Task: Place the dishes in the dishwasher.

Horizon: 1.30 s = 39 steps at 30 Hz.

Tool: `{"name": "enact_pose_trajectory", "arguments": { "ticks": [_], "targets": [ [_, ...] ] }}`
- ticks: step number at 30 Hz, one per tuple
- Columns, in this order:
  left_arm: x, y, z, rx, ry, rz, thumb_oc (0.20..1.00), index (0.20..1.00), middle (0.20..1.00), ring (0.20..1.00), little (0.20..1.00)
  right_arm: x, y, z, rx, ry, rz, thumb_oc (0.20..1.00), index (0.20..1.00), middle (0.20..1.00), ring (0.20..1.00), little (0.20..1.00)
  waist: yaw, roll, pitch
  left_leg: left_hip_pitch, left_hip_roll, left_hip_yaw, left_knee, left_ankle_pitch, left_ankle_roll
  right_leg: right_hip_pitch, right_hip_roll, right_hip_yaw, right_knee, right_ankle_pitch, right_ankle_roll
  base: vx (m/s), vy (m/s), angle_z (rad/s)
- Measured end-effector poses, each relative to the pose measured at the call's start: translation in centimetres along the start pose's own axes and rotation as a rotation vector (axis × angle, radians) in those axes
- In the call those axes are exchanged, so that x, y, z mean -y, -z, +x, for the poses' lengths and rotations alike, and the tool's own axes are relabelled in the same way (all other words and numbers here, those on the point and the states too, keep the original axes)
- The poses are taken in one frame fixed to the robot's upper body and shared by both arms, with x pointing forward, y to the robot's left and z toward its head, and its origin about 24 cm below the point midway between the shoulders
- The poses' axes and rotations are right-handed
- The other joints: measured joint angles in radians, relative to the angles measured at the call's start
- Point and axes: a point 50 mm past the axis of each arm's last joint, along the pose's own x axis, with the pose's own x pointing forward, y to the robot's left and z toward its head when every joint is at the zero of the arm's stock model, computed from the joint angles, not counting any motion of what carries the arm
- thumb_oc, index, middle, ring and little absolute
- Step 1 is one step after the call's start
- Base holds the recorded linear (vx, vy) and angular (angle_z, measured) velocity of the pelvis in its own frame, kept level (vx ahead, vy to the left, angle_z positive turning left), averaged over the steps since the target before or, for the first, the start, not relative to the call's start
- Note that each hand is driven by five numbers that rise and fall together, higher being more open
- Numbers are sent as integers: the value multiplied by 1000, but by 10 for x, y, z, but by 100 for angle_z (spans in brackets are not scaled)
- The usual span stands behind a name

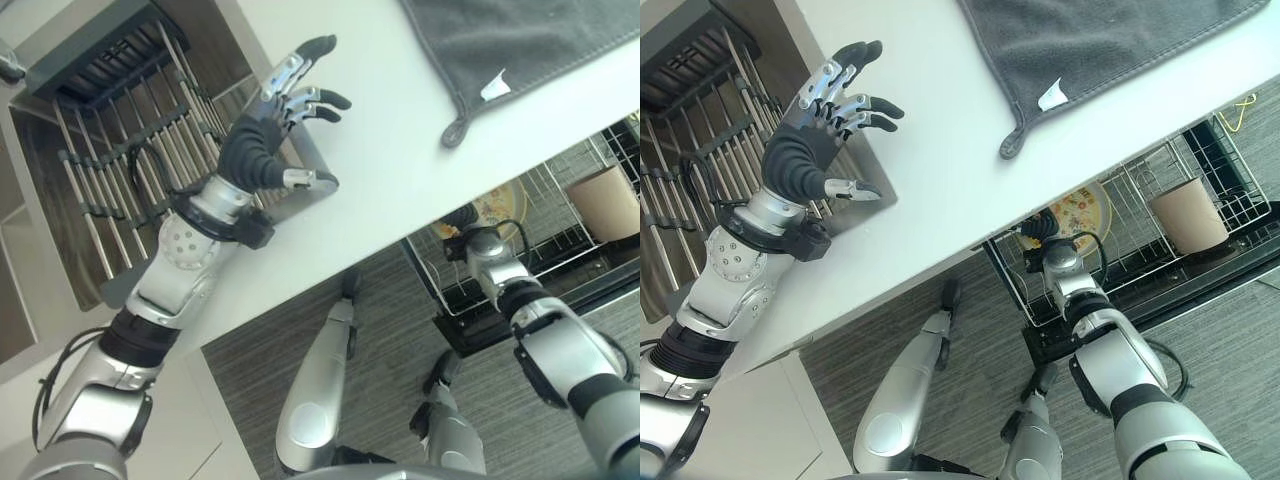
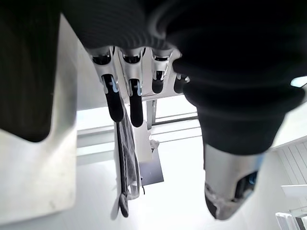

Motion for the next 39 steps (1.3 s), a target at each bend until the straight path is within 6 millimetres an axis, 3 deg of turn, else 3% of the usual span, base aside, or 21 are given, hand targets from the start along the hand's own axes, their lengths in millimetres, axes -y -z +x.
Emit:
{"name": "enact_pose_trajectory", "arguments": {
  "ticks": [4, 7, 9, 15, 19, 22, 25, 29, 31, 35, 39],
  "targets": [
    [-7, 3, -17, -18, -89, 9, 1000, 1000, 1000, 1000, 1000, -38, -8, -31, 165, -100, 219, 1000, 1000, 1000, 1000, 1000, -33, -12, 2, 20, 11, 13, -1, 0, 0, 9, 5, 15, 0, 0, 0, -9, 31, -11],
    [-8, 4, -32, -33, -144, 25, 1000, 1000, 1000, 1000, 1000, -62, 10, -61, 167, -154, 309, 1000, 1000, 1000, 1000, 1000, -74, -44, -2, 55, 20, 27, -14, -2, -2, 26, 8, 32, 0, -1, -2, -18, 16, -18],
    [-2, 2, -37, -30, -131, 45, 1000, 1000, 1000, 1000, 1000, -57, 28, -72, 122, -121, 315, 1000, 1000, 1000, 1000, 1000, -101, -55, -3, 61, 25, 30, -21, -6, -14, 24, 10, 39, 3, 0, -5, -4, 34, -9],
    [-5, 7, -62, -98, -202, 54, 1000, 1000, 1000, 1000, 1000, -41, 55, -105, 96, -81, 250, 1000, 1000, 1000, 1000, 1000, -127, -67, -8, 90, 28, 54, -35, -5, -14, 18, 4, 79, 17, 3, -4, -4, 37, -14],
    [-5, 11, -73, -137, -235, 46, 1000, 1000, 1000, 1000, 1000, -29, 53, -111, 128, -47, 239, 1000, 1000, 1000, 1000, 1000, -142, -72, -10, 117, 32, 61, -46, -1, -10, 36, 6, 84, 15, 4, -3, 6, 1, -6],
    [-7, 16, -88, -201, -264, 44, 1000, 1000, 1000, 1000, 1000, -20, 55, -113, 126, -14, 241, 1000, 1000, 1000, 1000, 1000, -156, -106, -33, 163, 39, 79, -57, 2, -11, 70, 7, 93, 7, 2, -5, 80, -67, -12],
    [-7, 20, -99, -256, -287, 37, 1000, 1000, 1000, 1000, 1000, -10, 50, -121, 155, -6, 243, 1000, 1000, 1000, 1000, 1000, -162, -120, -50, 195, 46, 82, -70, 1, -13, 97, 13, 94, 0, 0, -9, 47, -36, -3],
    [-2, 28, -110, -317, -304, -6, 1000, 1000, 1000, 1000, 1000, -12, 40, -129, 186, -68, 250, 1000, 1000, 1000, 1000, 1000, -183, -119, -95, 240, 46, 88, -91, -3, -22, 129, 13, 99, 0, -3, -12, 55, -24, -6],
    [5, 44, -126, -394, -374, -170, 1000, 1000, 1000, 1000, 1000, -18, 39, -139, 189, -149, 268, 1000, 1000, 1000, 1000, 1000, -190, -116, -154, 292, 47, 106, -126, 1, -28, 152, 10, 111, 0, -8, -14, 54, -5, -19],
    [26, 59, -162, -572, -403, -262, 1000, 1000, 1000, 1000, 1000, -18, 36, -160, 189, -236, 293, 1000, 1000, 1000, 1000, 1000, -210, -107, -231, 369, 47, 116, -193, 13, -32, 190, 12, 116, 0, -25, -18, 11, 19, -9],
    [27, 68, -168, -599, -438, -282, 1000, 1000, 1000, 1000, 1000, -5, 26, -159, 241, -182, 276, 1000, 1000, 1000, 1000, 1000, -238, -78, -299, 420, 49, 140, -243, 31, -31, 201, 13, 138, 0, -27, -20, 4, 28, -17]
  ]
}}
